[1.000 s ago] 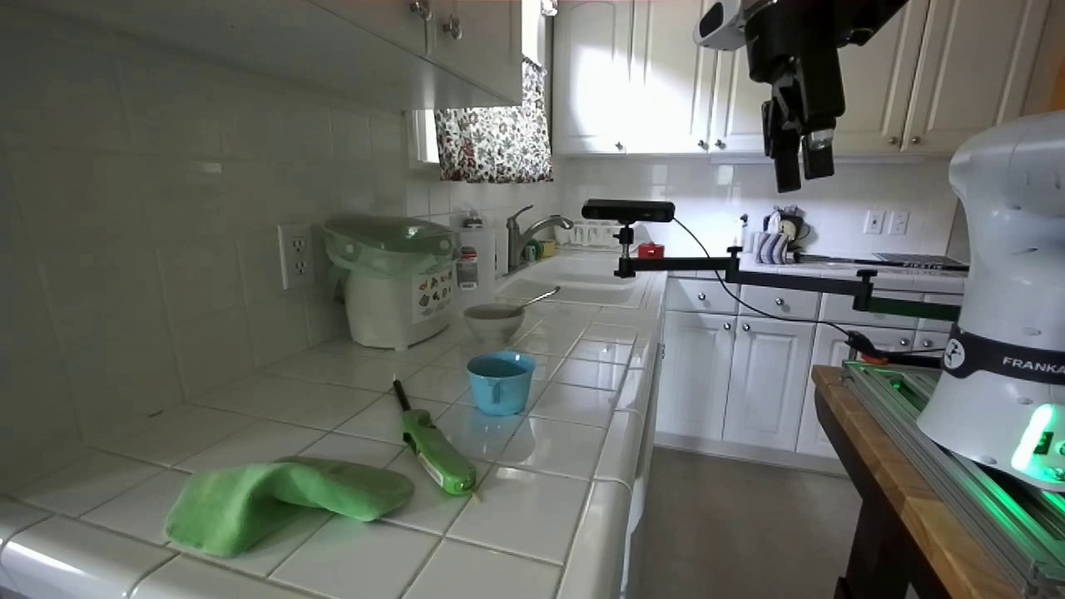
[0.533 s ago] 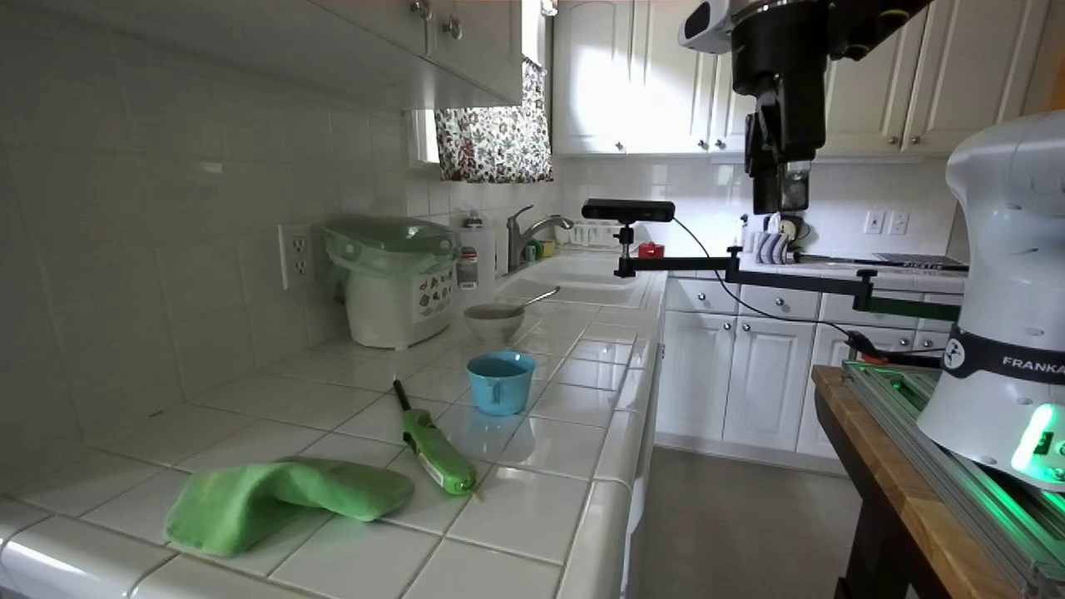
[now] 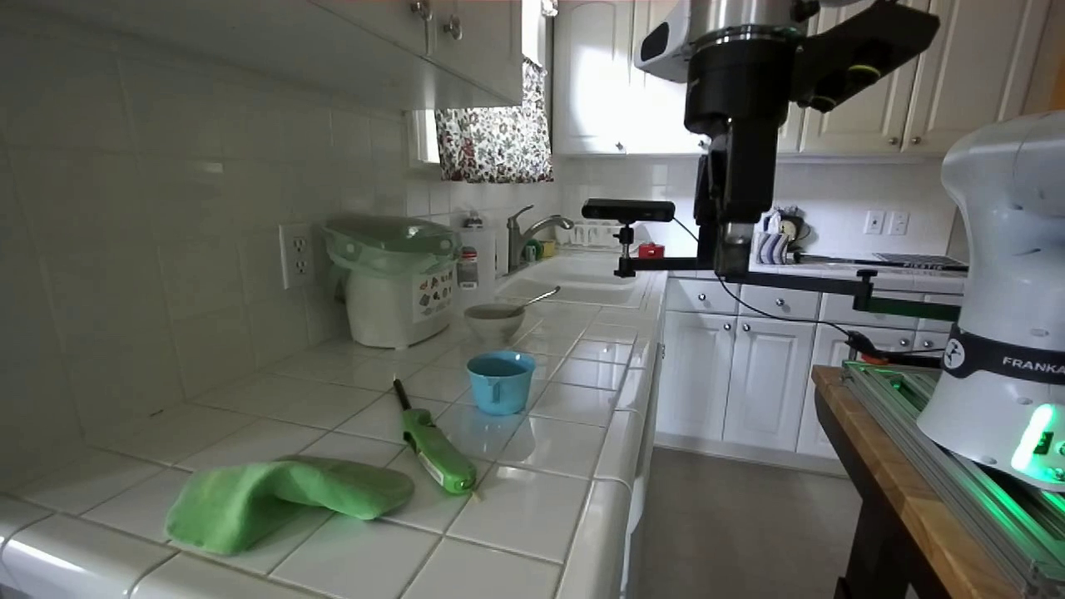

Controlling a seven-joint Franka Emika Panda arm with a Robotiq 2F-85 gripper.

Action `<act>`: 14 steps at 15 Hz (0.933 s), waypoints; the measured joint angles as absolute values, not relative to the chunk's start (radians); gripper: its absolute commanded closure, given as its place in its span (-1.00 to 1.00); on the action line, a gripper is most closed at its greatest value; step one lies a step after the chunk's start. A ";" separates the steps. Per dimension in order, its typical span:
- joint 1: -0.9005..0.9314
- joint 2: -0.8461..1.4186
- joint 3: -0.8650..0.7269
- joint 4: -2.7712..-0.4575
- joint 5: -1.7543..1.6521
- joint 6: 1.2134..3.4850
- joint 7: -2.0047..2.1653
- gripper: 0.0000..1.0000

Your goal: Move the blue cup backwards.

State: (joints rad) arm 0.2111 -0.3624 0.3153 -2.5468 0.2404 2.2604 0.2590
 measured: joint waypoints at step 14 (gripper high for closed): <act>0.254 -0.230 0.318 -2.501 0.240 2.339 0.258 -1.00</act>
